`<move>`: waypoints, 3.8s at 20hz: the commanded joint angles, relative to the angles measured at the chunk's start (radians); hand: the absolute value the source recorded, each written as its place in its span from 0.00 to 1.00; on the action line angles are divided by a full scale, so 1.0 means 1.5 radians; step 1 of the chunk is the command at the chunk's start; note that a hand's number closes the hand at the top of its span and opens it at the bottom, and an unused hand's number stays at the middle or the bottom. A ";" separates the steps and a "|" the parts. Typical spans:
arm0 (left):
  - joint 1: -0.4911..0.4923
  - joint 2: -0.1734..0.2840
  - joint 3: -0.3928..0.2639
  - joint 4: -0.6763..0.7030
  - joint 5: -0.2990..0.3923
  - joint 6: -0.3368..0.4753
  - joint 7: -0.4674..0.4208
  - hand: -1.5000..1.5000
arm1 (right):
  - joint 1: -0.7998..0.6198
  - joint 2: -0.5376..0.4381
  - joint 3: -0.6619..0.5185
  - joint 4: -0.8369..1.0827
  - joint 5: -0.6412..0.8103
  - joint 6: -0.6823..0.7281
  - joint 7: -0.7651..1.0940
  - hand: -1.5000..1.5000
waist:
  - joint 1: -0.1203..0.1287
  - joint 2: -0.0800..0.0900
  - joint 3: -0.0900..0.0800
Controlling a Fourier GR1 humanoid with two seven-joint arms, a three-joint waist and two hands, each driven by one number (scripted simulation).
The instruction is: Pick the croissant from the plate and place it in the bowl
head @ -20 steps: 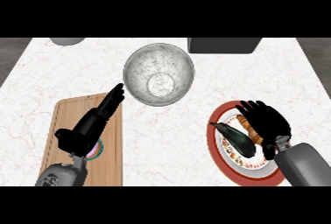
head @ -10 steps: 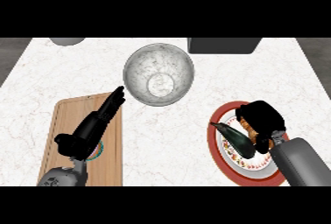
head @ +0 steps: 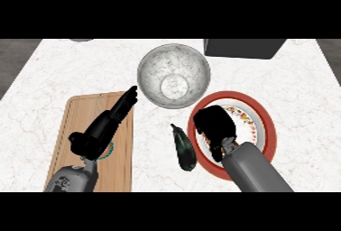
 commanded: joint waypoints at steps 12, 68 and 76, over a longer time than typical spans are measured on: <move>-0.043 -0.006 -0.002 0.027 0.005 -0.015 0.013 0.50 | -0.276 0.068 0.179 -0.056 -0.137 -0.280 0.470 1.00 | 0.032 0.003 0.001; 0.000 -0.017 0.032 -0.037 -0.008 0.018 0.056 0.50 | -0.360 -0.040 -0.208 0.385 -0.587 -0.734 0.045 0.00 | -0.057 -0.008 0.002; 0.062 0.005 0.038 -0.026 -0.007 -0.014 -0.016 0.50 | -0.159 -0.138 -0.274 0.188 -0.673 -0.648 -0.061 0.00 | -0.052 -0.006 0.002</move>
